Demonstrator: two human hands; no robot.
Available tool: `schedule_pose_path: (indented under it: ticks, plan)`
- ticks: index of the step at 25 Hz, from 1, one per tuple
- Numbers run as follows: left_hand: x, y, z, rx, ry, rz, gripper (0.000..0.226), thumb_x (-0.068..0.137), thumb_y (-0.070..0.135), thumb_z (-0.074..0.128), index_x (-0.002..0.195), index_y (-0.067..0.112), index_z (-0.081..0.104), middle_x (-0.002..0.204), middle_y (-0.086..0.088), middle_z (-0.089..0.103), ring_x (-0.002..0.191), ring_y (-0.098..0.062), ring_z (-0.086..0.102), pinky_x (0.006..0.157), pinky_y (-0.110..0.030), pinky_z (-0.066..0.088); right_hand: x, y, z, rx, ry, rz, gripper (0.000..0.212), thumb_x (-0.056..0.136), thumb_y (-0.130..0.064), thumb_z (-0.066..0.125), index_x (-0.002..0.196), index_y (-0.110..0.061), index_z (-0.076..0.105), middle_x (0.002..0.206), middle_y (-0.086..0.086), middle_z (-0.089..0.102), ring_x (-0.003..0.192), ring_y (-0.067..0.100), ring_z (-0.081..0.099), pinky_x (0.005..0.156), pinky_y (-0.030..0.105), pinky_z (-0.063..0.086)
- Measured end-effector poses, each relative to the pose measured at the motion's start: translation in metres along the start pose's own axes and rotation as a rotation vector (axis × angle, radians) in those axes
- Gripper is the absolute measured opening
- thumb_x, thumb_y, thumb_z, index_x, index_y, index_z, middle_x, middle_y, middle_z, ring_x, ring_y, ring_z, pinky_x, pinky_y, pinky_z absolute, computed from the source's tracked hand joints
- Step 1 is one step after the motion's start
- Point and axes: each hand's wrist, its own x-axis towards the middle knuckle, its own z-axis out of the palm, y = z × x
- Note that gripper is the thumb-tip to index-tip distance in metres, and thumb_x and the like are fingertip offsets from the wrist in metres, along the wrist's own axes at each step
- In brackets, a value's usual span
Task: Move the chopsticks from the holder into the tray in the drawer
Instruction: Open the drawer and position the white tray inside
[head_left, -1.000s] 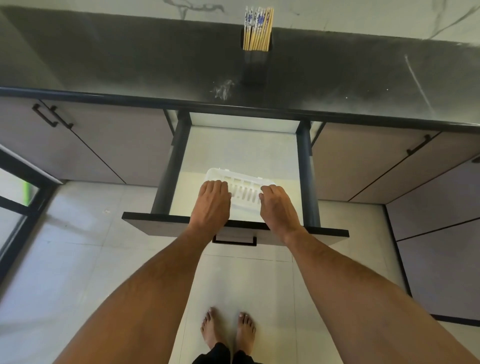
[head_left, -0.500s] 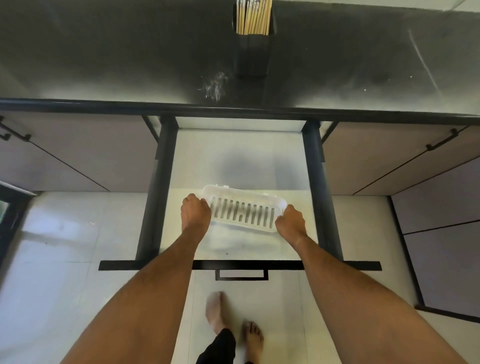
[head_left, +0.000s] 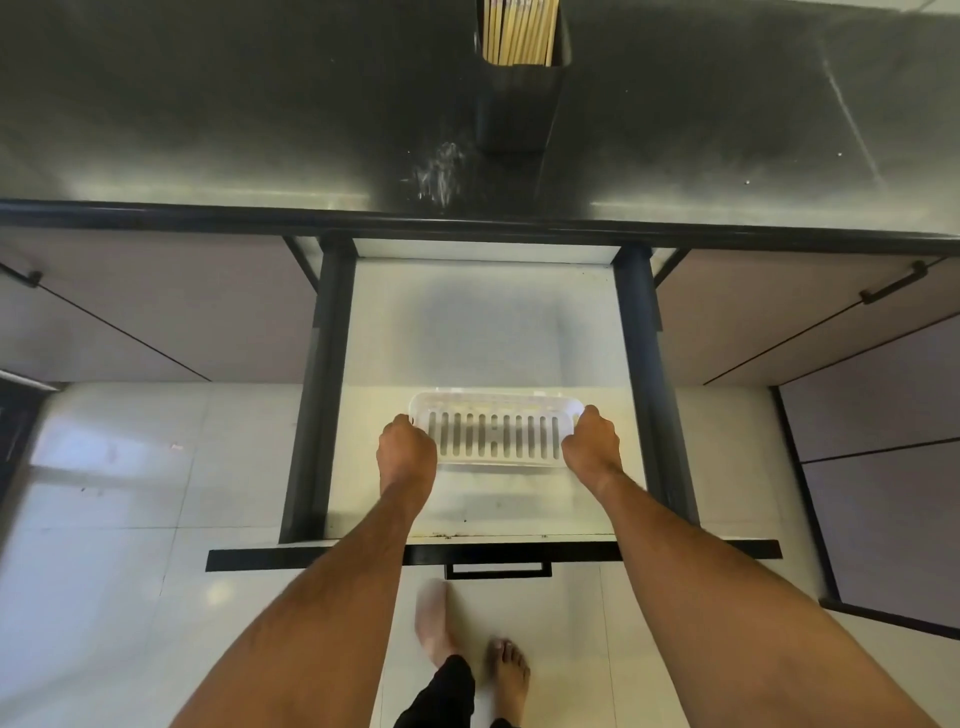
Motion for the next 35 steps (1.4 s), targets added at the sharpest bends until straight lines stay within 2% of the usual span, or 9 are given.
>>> schedule_pose_path:
  ticks: [4, 9, 13, 15, 24, 28, 31, 33, 35]
  plan:
    - [0.000, 0.000, -0.003, -0.004, -0.003, 0.004, 0.022, 0.102, 0.007, 0.044, 0.115, 0.003, 0.062, 0.106, -0.012, 0.068, 0.089, -0.026, 0.067, 0.073, -0.031, 0.058, -0.001, -0.004, 0.002, 0.002, 0.013, -0.002, 0.036, 0.094, -0.001, 0.063, 0.129, -0.002, 0.054, 0.122, 0.019, 0.066, 0.105, 0.036, 0.067, 0.081, 0.036, 0.056]
    - [-0.001, -0.001, -0.006, -0.011, -0.008, 0.016, 0.021, 0.102, 0.009, 0.044, 0.114, 0.004, 0.061, 0.106, -0.012, 0.067, 0.088, -0.024, 0.067, 0.077, -0.035, 0.061, 0.000, -0.003, 0.002, 0.011, 0.019, -0.003, 0.034, 0.097, -0.007, 0.061, 0.129, -0.003, 0.053, 0.122, 0.018, 0.066, 0.089, 0.025, 0.061, 0.069, 0.028, 0.049]
    - [-0.005, 0.008, -0.018, 0.016, 0.042, 0.103, 0.034, 0.105, 0.018, 0.044, 0.134, 0.003, 0.053, 0.129, -0.015, 0.060, 0.112, -0.029, 0.061, 0.095, -0.039, 0.055, -0.007, -0.012, -0.006, -0.037, 0.092, -0.079, 0.040, 0.102, -0.024, 0.058, 0.136, -0.006, 0.048, 0.133, 0.015, 0.060, 0.117, 0.030, 0.061, 0.092, 0.035, 0.053]
    - [-0.007, 0.022, -0.029, 0.022, 0.072, 0.161, 0.037, 0.105, 0.021, 0.045, 0.138, 0.005, 0.049, 0.136, -0.015, 0.056, 0.119, -0.029, 0.057, 0.099, -0.039, 0.051, -0.011, -0.020, -0.020, -0.079, 0.135, -0.152, 0.042, 0.103, -0.030, 0.056, 0.137, -0.009, 0.048, 0.136, 0.012, 0.056, 0.121, 0.027, 0.057, 0.098, 0.036, 0.052]
    - [-0.004, 0.150, -0.103, -0.009, 0.211, 0.512, 0.044, 0.106, 0.026, 0.043, 0.144, 0.004, 0.044, 0.141, -0.016, 0.053, 0.128, -0.030, 0.053, 0.108, -0.041, 0.045, -0.020, -0.115, -0.125, -0.180, 0.344, -0.448, 0.045, 0.105, -0.034, 0.050, 0.138, -0.004, 0.048, 0.137, 0.014, 0.054, 0.127, 0.029, 0.051, 0.104, 0.038, 0.049]
    - [0.009, 0.225, -0.136, -0.048, 0.270, 0.609, 0.040, 0.105, 0.026, 0.044, 0.140, 0.006, 0.047, 0.131, -0.011, 0.058, 0.119, -0.024, 0.056, 0.102, -0.038, 0.051, -0.014, -0.172, -0.172, -0.152, 0.459, -0.597, 0.039, 0.105, -0.031, 0.051, 0.134, -0.004, 0.051, 0.131, 0.013, 0.057, 0.119, 0.027, 0.055, 0.099, 0.033, 0.048]
    - [0.024, 0.274, -0.151, -0.079, 0.294, 0.658, 0.040, 0.104, 0.026, 0.048, 0.140, 0.009, 0.047, 0.132, -0.009, 0.058, 0.120, -0.022, 0.056, 0.100, -0.035, 0.050, 0.005, -0.213, -0.200, -0.100, 0.518, -0.636, 0.040, 0.104, -0.029, 0.053, 0.138, -0.006, 0.050, 0.134, 0.011, 0.057, 0.123, 0.024, 0.056, 0.101, 0.032, 0.049]
    - [0.037, 0.301, -0.156, -0.075, 0.313, 0.686, 0.039, 0.104, 0.025, 0.049, 0.140, 0.009, 0.048, 0.132, -0.009, 0.058, 0.120, -0.021, 0.055, 0.099, -0.034, 0.049, 0.022, -0.237, -0.213, -0.049, 0.533, -0.658, 0.035, 0.104, -0.027, 0.055, 0.134, -0.009, 0.053, 0.130, 0.008, 0.059, 0.120, 0.022, 0.057, 0.097, 0.029, 0.050]
    - [0.053, 0.331, -0.160, -0.080, 0.336, 0.692, 0.034, 0.103, 0.024, 0.049, 0.134, 0.011, 0.051, 0.126, -0.007, 0.059, 0.111, -0.015, 0.055, 0.093, -0.032, 0.050, 0.045, -0.261, -0.225, -0.042, 0.546, -0.689, 0.026, 0.103, -0.023, 0.055, 0.125, -0.010, 0.057, 0.121, 0.006, 0.060, 0.113, 0.019, 0.058, 0.089, 0.025, 0.047]
